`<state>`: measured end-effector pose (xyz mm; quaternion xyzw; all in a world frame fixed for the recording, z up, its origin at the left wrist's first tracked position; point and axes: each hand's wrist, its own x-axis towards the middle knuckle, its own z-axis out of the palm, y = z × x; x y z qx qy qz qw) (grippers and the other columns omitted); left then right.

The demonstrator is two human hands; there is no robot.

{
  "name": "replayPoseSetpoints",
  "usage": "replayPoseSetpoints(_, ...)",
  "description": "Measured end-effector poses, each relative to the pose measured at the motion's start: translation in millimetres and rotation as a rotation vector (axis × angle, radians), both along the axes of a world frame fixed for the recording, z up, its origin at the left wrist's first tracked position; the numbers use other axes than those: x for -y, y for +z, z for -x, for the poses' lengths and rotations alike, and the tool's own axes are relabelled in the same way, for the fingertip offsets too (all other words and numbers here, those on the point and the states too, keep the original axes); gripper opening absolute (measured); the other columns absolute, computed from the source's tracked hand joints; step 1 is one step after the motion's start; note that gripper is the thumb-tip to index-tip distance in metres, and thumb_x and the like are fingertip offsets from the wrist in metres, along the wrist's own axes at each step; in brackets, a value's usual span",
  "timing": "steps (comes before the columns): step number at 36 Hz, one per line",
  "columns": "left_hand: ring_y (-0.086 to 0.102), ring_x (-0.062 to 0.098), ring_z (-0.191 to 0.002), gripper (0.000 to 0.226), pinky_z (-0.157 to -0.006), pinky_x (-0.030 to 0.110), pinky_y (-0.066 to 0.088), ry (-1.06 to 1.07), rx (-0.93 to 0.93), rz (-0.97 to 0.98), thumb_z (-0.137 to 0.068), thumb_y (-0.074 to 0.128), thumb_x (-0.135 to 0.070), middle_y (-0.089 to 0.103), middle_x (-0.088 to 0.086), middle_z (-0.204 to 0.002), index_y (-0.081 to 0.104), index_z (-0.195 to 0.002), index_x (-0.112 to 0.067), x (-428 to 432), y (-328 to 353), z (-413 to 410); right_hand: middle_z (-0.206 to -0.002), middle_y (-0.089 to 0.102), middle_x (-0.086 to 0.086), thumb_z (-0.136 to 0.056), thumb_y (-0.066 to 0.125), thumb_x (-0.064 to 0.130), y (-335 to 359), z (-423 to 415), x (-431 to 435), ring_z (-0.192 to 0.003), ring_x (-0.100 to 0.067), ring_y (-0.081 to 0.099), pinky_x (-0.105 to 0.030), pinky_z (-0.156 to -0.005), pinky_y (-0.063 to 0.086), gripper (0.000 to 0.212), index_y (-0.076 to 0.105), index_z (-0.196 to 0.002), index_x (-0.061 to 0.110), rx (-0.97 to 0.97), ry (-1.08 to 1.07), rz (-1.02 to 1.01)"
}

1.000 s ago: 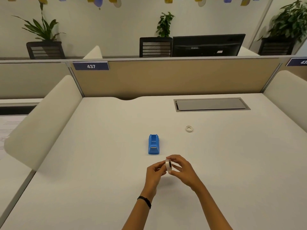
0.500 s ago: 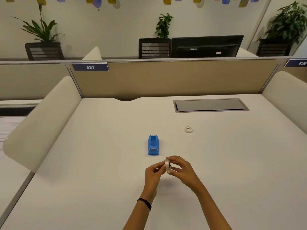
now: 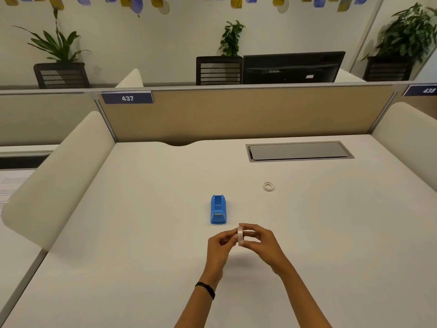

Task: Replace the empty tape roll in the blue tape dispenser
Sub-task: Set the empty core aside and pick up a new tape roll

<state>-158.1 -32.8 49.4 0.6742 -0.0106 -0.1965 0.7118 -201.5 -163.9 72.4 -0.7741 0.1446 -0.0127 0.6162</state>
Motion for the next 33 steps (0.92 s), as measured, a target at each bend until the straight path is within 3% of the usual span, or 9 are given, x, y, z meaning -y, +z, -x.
replayPoseSetpoints(12, 0.066, 0.007, -0.085, 0.016, -0.066, 0.011, 0.049, 0.005, 0.004, -0.029, -0.082, 0.065, -0.017, 0.071, -0.009, -0.089, 0.068, -0.091, -0.031, -0.4, -4.6, -5.6, -0.116, 0.060, 0.009, -0.075, 0.073, 0.024, -10.2, -11.3, 0.1, -0.104, -0.009, 0.059, -0.012, -0.076, 0.047, 0.040, 0.056, -0.109, 0.036, -0.051, 0.026, -0.022)
replayPoseSetpoints(16, 0.066, 0.006, -0.086, 0.018, -0.066, 0.010, 0.050, 0.019, 0.028, -0.040, -0.081, 0.066, -0.015, 0.071, -0.009, -0.092, 0.068, -0.092, -0.029, -2.9, -6.6, -10.8, -0.122, 0.057, 0.009, -0.077, 0.071, 0.021, -15.6, -19.5, 1.2, -0.112, -0.012, 0.055, -0.026, -0.092, 0.048, 0.041, 0.054, -0.111, 0.038, -0.066, 0.095, -0.055)
replayPoseSetpoints(22, 0.067, 0.010, -0.089, 0.021, -0.069, 0.012, 0.053, 0.041, 0.091, -0.031, -0.081, 0.067, -0.012, 0.071, -0.004, -0.098, 0.068, -0.100, -0.019, -8.9, -6.5, -26.1, -0.116, 0.056, 0.023, -0.071, 0.068, 0.046, -15.4, -35.7, 3.1, -0.109, -0.003, 0.056, -0.010, -0.077, 0.049, 0.038, 0.053, -0.106, 0.048, -0.064, 0.135, -0.046)
replayPoseSetpoints(27, 0.067, 0.012, -0.090, 0.022, -0.072, 0.013, 0.053, 0.030, 0.130, -0.037, -0.079, 0.068, -0.010, 0.071, -0.003, -0.097, 0.068, -0.098, -0.021, -8.8, -4.0, -46.4, -0.115, 0.057, 0.006, -0.086, 0.053, 0.040, -9.1, -60.6, 1.9, -0.101, -0.013, 0.060, -0.017, -0.074, 0.054, 0.022, 0.052, -0.108, 0.041, -0.090, 0.090, -0.062)
replayPoseSetpoints(33, 0.068, 0.008, -0.087, 0.022, -0.070, 0.012, 0.053, 0.013, 0.187, -0.049, -0.081, 0.067, -0.011, 0.071, -0.005, -0.094, 0.067, -0.096, -0.027, -5.7, -0.9, -73.1, -0.116, 0.063, -0.006, -0.090, 0.050, 0.036, 0.6, -91.9, 2.6, -0.103, -0.020, 0.062, -0.028, -0.082, 0.056, 0.029, 0.056, -0.115, 0.022, -0.113, 0.142, -0.055)
